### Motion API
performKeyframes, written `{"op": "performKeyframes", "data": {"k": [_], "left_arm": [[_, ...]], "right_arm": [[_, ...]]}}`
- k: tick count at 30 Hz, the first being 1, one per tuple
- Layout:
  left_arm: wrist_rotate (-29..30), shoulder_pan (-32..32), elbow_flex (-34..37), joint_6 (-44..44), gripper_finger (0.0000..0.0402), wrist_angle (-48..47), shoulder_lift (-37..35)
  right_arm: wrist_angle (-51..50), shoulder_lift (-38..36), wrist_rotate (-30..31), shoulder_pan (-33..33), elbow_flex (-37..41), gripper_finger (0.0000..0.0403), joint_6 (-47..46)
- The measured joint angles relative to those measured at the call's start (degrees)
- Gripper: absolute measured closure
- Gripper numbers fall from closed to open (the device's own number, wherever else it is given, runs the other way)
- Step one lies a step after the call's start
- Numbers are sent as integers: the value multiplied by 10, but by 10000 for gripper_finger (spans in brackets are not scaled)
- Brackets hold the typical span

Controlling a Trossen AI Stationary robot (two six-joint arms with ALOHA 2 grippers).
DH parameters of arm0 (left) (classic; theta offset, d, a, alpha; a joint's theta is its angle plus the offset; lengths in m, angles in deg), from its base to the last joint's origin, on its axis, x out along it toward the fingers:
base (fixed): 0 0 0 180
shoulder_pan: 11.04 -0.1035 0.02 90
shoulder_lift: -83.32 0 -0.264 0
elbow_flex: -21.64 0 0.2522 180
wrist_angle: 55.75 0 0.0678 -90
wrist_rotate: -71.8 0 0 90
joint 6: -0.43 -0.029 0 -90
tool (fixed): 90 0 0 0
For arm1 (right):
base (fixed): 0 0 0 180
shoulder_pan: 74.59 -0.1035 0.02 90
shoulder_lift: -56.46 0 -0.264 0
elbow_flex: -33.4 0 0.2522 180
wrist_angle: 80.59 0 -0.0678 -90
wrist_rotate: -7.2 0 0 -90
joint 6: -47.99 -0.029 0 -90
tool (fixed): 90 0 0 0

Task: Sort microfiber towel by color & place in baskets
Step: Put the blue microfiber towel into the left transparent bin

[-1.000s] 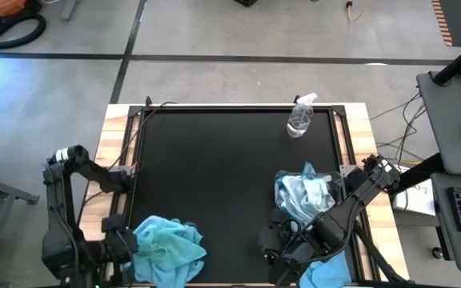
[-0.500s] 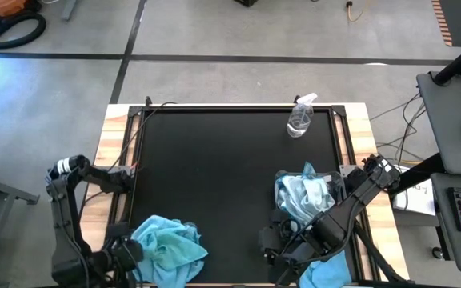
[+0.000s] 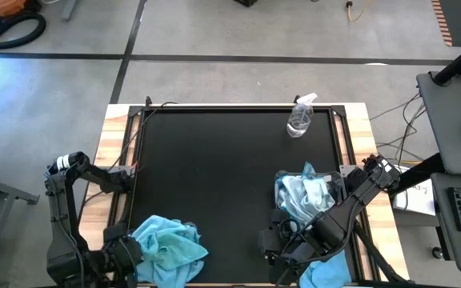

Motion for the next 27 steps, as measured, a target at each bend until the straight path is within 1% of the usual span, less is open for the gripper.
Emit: {"op": "performKeyframes", "data": {"k": [6,10,12,14,16,19,21,24,27], "left_arm": [[-7,0,-10,-3,296,-8,0],[-63,0,-48,-4,286,-41,-1],[-54,0,-73,-3,284,-61,-1],[-8,1,-100,-3,283,-74,-1],[50,0,-125,-9,283,-79,0],[134,0,-144,-45,283,-78,2],[182,-1,-147,-71,283,-78,2],[230,-6,-138,-109,283,-80,2],[304,-10,-116,-158,283,-79,3]], "right_arm": [[-19,0,0,0,0,266,2],[-29,0,0,0,0,266,0],[-30,0,0,0,0,266,0],[-30,0,0,0,0,266,3],[-30,0,0,0,0,266,11],[-43,0,-1,0,0,266,13],[-64,0,-1,0,0,266,4],[-110,0,-5,0,1,266,-23],[-158,0,-8,0,6,266,-85]]}}
